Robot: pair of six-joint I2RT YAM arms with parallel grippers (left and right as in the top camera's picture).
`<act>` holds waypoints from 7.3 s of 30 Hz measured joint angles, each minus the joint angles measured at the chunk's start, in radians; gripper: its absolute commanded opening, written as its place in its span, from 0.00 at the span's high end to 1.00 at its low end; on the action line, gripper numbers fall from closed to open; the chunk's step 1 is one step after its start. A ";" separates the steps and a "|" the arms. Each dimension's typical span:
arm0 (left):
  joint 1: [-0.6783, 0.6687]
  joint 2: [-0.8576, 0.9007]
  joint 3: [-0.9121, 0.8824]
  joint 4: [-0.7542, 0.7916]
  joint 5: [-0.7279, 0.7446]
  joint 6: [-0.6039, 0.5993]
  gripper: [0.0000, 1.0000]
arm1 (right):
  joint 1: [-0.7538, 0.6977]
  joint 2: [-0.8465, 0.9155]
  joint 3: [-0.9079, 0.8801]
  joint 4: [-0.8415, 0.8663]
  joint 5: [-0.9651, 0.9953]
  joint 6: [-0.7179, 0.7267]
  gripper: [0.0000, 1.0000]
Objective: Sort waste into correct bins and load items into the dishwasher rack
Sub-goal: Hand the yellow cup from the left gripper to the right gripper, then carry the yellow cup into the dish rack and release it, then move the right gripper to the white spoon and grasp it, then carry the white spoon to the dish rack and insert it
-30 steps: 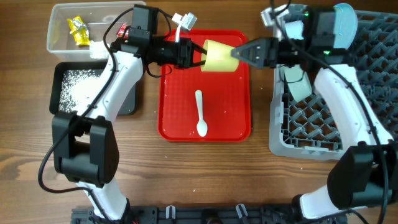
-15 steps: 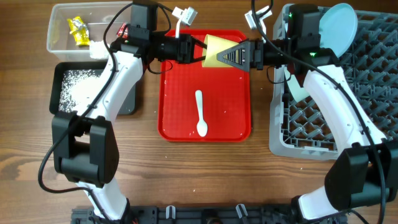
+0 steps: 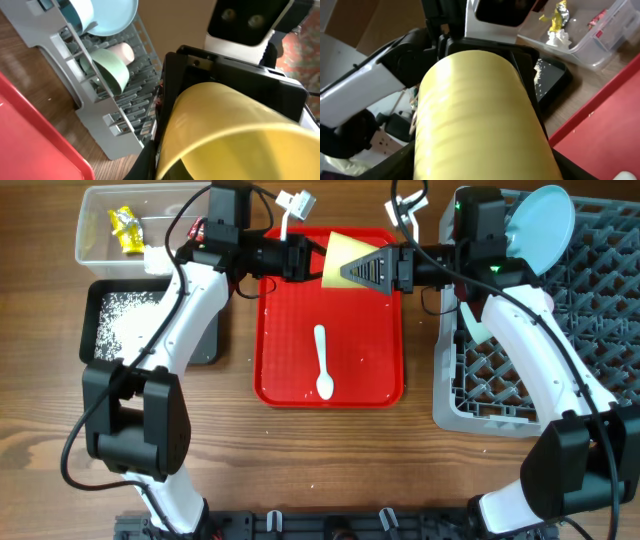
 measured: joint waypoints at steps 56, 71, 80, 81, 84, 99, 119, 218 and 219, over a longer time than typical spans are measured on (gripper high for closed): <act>0.098 -0.001 0.005 -0.291 -0.683 -0.011 0.00 | -0.672 -0.387 -0.003 -0.940 1.088 -0.044 0.55; 0.098 -0.001 0.005 -0.298 -0.705 -0.011 0.00 | -0.595 -0.107 -0.004 -0.911 1.255 0.016 0.53; 0.098 -0.001 0.005 -0.299 -0.724 -0.011 0.00 | -0.586 -0.018 -0.004 -0.906 1.259 0.024 0.28; 0.098 -0.001 0.005 -0.299 -0.726 -0.011 0.00 | -0.586 -0.014 -0.004 -0.904 1.259 0.024 0.22; 0.098 -0.001 0.005 -0.299 -0.743 -0.011 0.00 | -0.586 -0.010 -0.004 -0.902 1.262 0.031 0.11; 0.098 -0.001 0.005 -0.302 -0.753 -0.004 0.00 | -0.556 -0.082 0.344 -1.080 1.160 -0.040 0.00; 0.283 -0.310 0.008 -0.542 -1.106 0.134 0.00 | 0.462 0.529 0.406 -0.840 1.077 0.096 0.24; 0.283 -0.302 0.007 -0.605 -1.218 0.137 0.00 | -0.700 -0.975 0.154 -0.897 0.704 -0.308 0.00; 0.283 -0.301 0.007 -0.606 -1.218 0.137 0.00 | -0.700 -0.997 0.155 -0.934 0.693 -0.262 0.00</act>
